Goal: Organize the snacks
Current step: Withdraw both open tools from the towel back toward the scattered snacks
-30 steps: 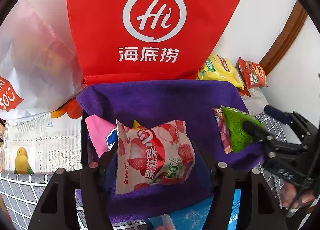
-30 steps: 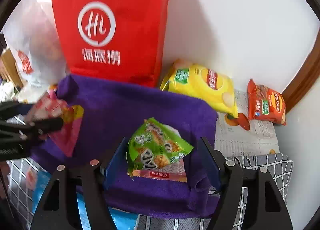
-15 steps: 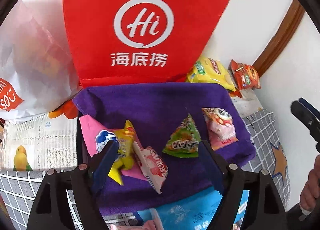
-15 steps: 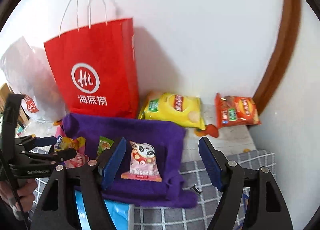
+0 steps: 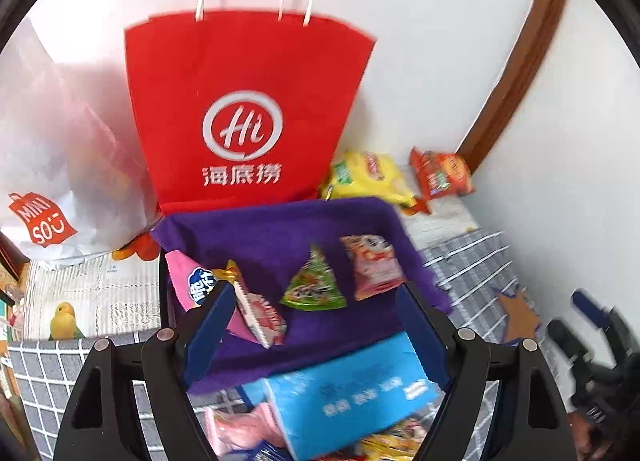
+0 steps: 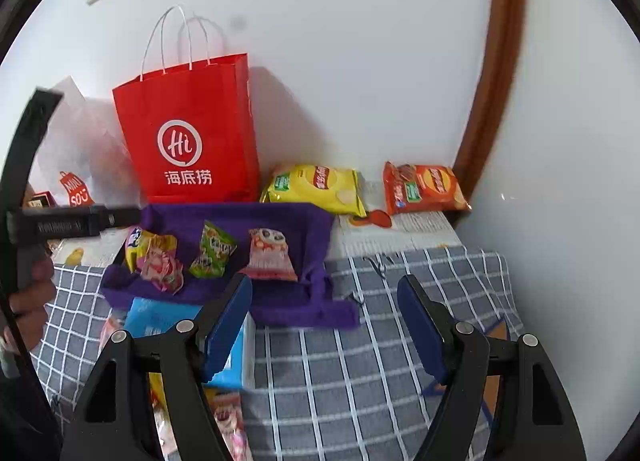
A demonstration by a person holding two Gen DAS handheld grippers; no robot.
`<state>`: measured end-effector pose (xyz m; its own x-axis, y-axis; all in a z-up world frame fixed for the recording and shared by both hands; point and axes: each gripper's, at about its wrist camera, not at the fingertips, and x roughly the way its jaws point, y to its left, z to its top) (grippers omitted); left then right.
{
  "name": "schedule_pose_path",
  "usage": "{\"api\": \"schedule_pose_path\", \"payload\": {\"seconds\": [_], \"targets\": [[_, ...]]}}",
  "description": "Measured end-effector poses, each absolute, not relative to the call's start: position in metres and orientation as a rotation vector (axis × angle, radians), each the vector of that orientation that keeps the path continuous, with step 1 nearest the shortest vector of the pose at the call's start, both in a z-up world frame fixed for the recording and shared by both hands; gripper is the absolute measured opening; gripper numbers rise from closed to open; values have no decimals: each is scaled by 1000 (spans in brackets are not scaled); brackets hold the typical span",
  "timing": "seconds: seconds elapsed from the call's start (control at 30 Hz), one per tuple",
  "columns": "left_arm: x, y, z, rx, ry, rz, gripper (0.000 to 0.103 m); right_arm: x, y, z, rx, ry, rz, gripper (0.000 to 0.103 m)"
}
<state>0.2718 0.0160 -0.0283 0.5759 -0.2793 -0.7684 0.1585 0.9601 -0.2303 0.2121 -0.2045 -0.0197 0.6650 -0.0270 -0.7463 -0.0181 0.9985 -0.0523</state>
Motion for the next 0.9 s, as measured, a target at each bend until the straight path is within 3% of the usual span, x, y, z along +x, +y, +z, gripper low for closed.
{"api": "schedule_pose_path", "payload": {"seconds": [0.37, 0.73, 0.8, 0.9], "targets": [[206, 14, -17, -127, 934, -231, 81, 150, -220, -8, 9, 829, 4, 75], [149, 33, -42, -142, 975, -141, 81, 123, -206, -32, 11, 857, 99, 75], [141, 39, -50, -155, 994, -125, 81, 122, -201, -46, 9, 891, 152, 72], [131, 46, -60, -168, 1017, -105, 81, 120, -190, -69, -13, 931, 212, 59]]}}
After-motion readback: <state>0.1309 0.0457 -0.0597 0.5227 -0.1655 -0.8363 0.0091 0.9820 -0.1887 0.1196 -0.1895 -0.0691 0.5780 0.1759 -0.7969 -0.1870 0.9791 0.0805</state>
